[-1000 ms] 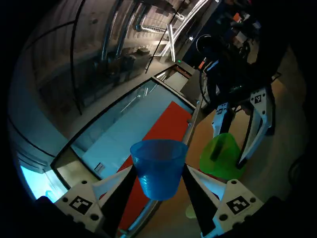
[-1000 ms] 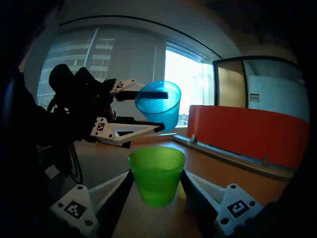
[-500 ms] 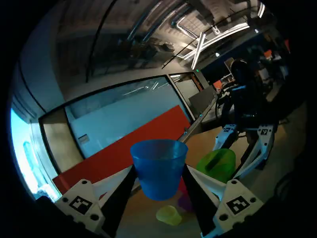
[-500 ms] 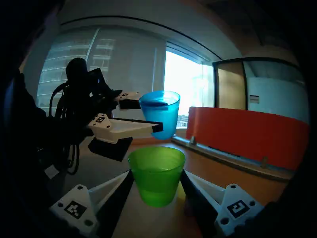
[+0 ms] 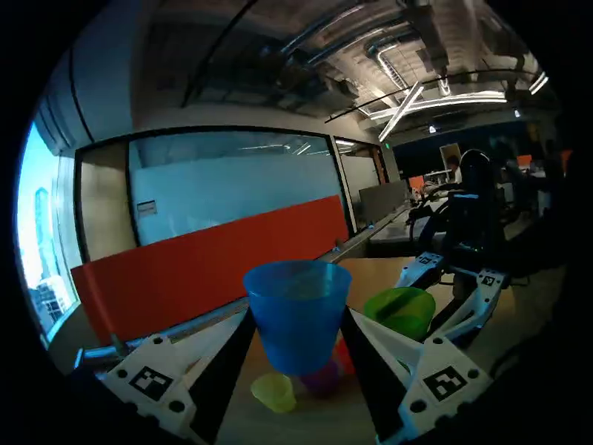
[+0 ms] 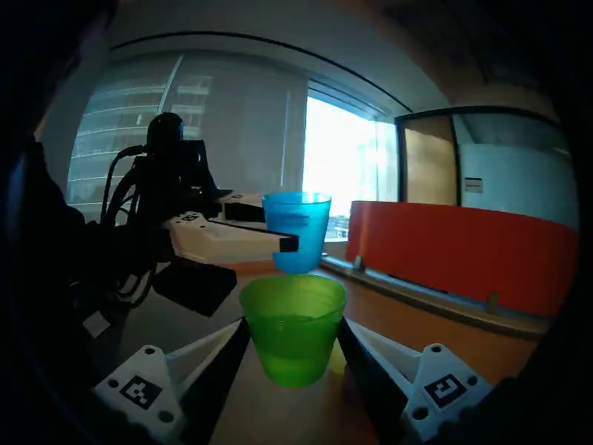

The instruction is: Pour water

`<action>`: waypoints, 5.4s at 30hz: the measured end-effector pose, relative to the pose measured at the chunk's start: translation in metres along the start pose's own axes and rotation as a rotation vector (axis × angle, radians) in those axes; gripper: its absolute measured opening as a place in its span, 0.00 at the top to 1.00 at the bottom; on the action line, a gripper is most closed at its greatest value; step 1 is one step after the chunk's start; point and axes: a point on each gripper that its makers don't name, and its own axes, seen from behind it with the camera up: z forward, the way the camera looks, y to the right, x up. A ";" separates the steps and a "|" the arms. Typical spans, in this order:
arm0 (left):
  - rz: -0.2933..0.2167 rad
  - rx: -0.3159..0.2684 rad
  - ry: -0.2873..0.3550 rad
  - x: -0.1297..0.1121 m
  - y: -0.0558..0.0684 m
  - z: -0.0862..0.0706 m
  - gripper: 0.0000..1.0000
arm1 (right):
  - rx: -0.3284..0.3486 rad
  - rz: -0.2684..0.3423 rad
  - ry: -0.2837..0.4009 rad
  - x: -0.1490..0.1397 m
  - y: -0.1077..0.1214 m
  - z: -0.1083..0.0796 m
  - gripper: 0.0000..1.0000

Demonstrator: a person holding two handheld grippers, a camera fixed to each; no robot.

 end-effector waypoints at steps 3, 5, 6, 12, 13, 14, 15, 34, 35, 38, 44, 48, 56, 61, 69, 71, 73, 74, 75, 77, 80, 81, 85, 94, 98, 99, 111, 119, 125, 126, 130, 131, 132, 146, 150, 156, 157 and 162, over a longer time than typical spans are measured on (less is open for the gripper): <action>-0.056 -0.007 -0.003 -0.002 -0.002 0.001 0.20 | 0.000 -0.001 0.001 0.001 0.000 -0.001 0.14; -0.087 -0.010 -0.011 -0.005 -0.004 0.001 0.20 | 0.000 -0.001 0.001 0.002 0.000 -0.001 0.14; -0.099 -0.011 -0.015 -0.007 -0.006 0.001 0.20 | -0.001 -0.002 0.001 0.002 -0.001 -0.001 0.14; -0.155 -0.009 -0.038 -0.019 -0.014 0.004 0.20 | -0.003 -0.005 -0.001 0.005 -0.001 -0.001 0.14; -0.161 -0.010 -0.042 -0.021 -0.014 0.004 0.20 | -0.001 -0.006 -0.003 0.005 -0.001 -0.001 0.14; -0.167 -0.011 -0.046 -0.022 -0.014 0.003 0.20 | 0.000 -0.006 -0.004 0.005 -0.001 -0.001 0.14; -0.168 -0.012 -0.051 -0.024 -0.014 0.003 0.20 | 0.001 -0.007 -0.006 0.005 -0.002 -0.001 0.14; -0.130 -0.050 -0.228 -0.081 -0.007 -0.009 0.20 | 0.011 -0.003 -0.077 -0.015 0.000 -0.004 0.14; -0.130 -0.052 -0.237 -0.084 -0.006 -0.009 0.20 | 0.013 -0.001 -0.081 -0.016 0.000 -0.005 0.14; -0.126 -0.061 -0.263 -0.094 -0.004 -0.010 0.20 | 0.017 0.007 -0.098 -0.022 0.000 -0.007 0.14; -0.108 -0.074 -0.314 -0.112 0.003 -0.012 0.20 | 0.024 0.017 -0.138 -0.036 0.001 -0.012 0.14; -0.099 -0.080 -0.338 -0.121 0.005 -0.013 0.20 | 0.030 0.022 -0.156 -0.042 0.000 -0.013 0.14; -0.076 -0.102 -0.377 -0.136 0.015 -0.016 0.19 | 0.039 0.031 -0.178 -0.053 0.000 -0.017 0.14; -0.059 -0.114 -0.412 -0.151 0.020 -0.019 0.20 | 0.047 0.034 -0.205 -0.063 -0.002 -0.020 0.14; -0.059 -0.130 -0.448 -0.167 0.026 -0.022 0.19 | 0.063 0.042 -0.245 -0.077 -0.006 -0.022 0.14; -0.059 -0.135 -0.455 -0.170 0.027 -0.023 0.19 | 0.067 0.041 -0.252 -0.080 -0.007 -0.021 0.14; -0.058 -0.139 -0.463 -0.173 0.028 -0.024 0.19 | 0.071 0.045 -0.257 -0.082 -0.007 -0.021 0.14; -0.057 -0.142 -0.467 -0.175 0.029 -0.025 0.19 | 0.073 0.047 -0.259 -0.083 -0.007 -0.021 0.14; -0.056 -0.143 -0.471 -0.177 0.029 -0.025 0.19 | 0.074 0.050 -0.262 -0.084 -0.007 -0.021 0.14; -0.052 -0.143 -0.478 -0.180 0.030 -0.025 0.19 | 0.078 0.057 -0.268 -0.087 -0.007 -0.021 0.14; -0.055 -0.150 -0.487 -0.185 0.032 -0.026 0.19 | 0.084 0.070 -0.280 -0.093 -0.007 -0.021 0.14; -0.055 -0.152 -0.490 -0.187 0.033 -0.026 0.19 | 0.086 0.073 -0.284 -0.095 -0.007 -0.022 0.14; -0.052 -0.164 -0.506 -0.193 0.036 -0.027 0.19 | 0.093 0.080 -0.303 -0.103 -0.007 -0.024 0.14; -0.033 -0.177 -0.534 -0.203 0.037 -0.025 0.19 | 0.106 0.090 -0.348 -0.119 -0.005 -0.027 0.14; -0.026 -0.183 -0.544 -0.207 0.038 -0.023 0.19 | 0.117 0.090 -0.369 -0.125 -0.007 -0.027 0.14; -0.023 -0.184 -0.547 -0.208 0.038 -0.023 0.19 | 0.118 0.089 -0.373 -0.126 -0.007 -0.027 0.14; 0.014 -0.211 -0.591 -0.218 0.042 -0.014 0.19 | 0.102 0.082 -0.439 -0.146 0.005 -0.028 0.14; 0.020 -0.224 -0.619 -0.226 0.043 -0.011 0.19 | 0.095 0.067 -0.478 -0.154 0.011 -0.026 0.12; 0.033 -0.230 -0.640 -0.231 0.042 -0.010 0.19 | 0.094 0.067 -0.496 -0.159 0.013 -0.026 0.12; 0.035 -0.231 -0.643 -0.232 0.042 -0.010 0.19 | 0.094 0.066 -0.497 -0.159 0.013 -0.025 0.12; 0.043 -0.236 -0.655 -0.235 0.043 -0.010 0.19 | 0.097 0.061 -0.502 -0.160 0.013 -0.023 0.12; 0.044 -0.238 -0.658 -0.236 0.043 -0.010 0.19 | 0.098 0.059 -0.503 -0.160 0.013 -0.022 0.12; 0.046 -0.240 -0.661 -0.236 0.044 -0.010 0.19 | 0.099 0.058 -0.503 -0.160 0.013 -0.022 0.12; 0.055 -0.255 -0.700 -0.247 0.046 -0.013 0.19 | 0.103 0.056 -0.535 -0.169 0.013 -0.019 0.12; 0.057 -0.262 -0.712 -0.250 0.046 -0.013 0.19 | 0.103 0.058 -0.545 -0.172 0.014 -0.019 0.12; 0.063 -0.266 -0.715 -0.252 0.048 -0.011 0.19 | 0.101 0.053 -0.558 -0.176 0.015 -0.019 0.12; 0.062 -0.267 -0.714 -0.252 0.048 -0.011 0.19 | 0.101 0.053 -0.558 -0.177 0.015 -0.019 0.12; 0.056 -0.267 -0.708 -0.251 0.047 -0.011 0.19 | 0.100 0.054 -0.566 -0.180 0.015 -0.020 0.12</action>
